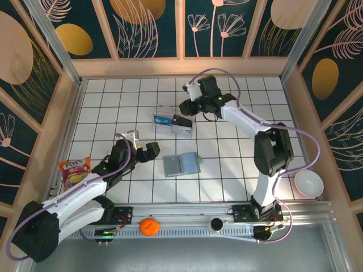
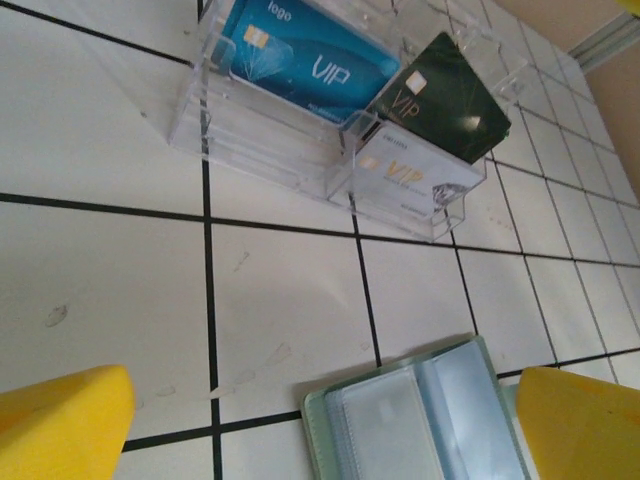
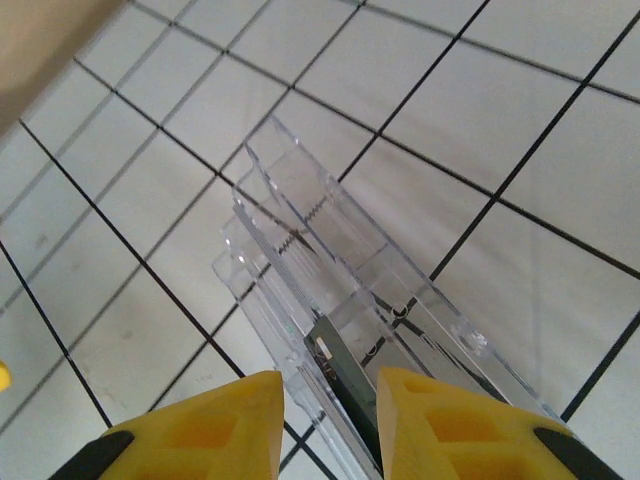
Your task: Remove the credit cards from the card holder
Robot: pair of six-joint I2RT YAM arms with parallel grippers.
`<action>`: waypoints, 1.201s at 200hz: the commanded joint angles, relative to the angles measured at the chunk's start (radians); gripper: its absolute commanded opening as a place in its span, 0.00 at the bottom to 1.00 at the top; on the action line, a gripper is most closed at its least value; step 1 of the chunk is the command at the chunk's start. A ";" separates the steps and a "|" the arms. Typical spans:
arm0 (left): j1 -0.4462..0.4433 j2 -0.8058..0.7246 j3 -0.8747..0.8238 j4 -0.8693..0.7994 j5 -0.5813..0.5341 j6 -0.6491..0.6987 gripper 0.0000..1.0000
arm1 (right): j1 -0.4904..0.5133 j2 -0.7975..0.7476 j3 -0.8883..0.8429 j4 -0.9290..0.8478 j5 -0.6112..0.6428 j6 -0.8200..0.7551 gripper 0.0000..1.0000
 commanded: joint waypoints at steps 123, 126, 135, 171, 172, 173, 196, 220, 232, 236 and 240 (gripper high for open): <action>0.008 0.062 0.025 0.015 0.066 0.036 0.93 | 0.010 0.208 0.277 -0.374 0.026 -0.238 0.37; 0.007 0.062 0.025 0.016 0.066 0.036 0.93 | 0.011 0.211 0.278 -0.374 0.028 -0.237 0.37; 0.007 0.061 0.023 0.016 0.068 0.035 0.93 | 0.011 0.216 0.281 -0.378 0.033 -0.239 0.37; 0.007 0.058 0.020 0.016 0.070 0.035 0.90 | 0.011 0.233 0.297 -0.381 0.036 -0.242 0.36; 0.007 0.058 0.020 0.016 0.070 0.035 0.90 | 0.011 0.233 0.297 -0.381 0.036 -0.242 0.36; 0.007 0.058 0.020 0.016 0.070 0.035 0.90 | 0.011 0.234 0.298 -0.381 0.036 -0.241 0.36; 0.007 0.060 0.019 0.017 0.071 0.035 0.90 | 0.011 0.246 0.308 -0.387 0.033 -0.245 0.35; 0.007 0.062 0.019 0.019 0.071 0.034 0.90 | 0.011 0.258 0.318 -0.391 0.031 -0.249 0.34; 0.008 0.064 0.019 0.019 0.071 0.035 0.90 | 0.011 0.263 0.325 -0.393 0.032 -0.248 0.33; 0.007 0.065 0.019 0.019 0.071 0.036 0.90 | 0.011 0.265 0.324 -0.394 0.033 -0.249 0.32; 0.008 0.065 0.018 0.019 0.070 0.036 0.89 | 0.011 0.267 0.327 -0.394 0.033 -0.248 0.32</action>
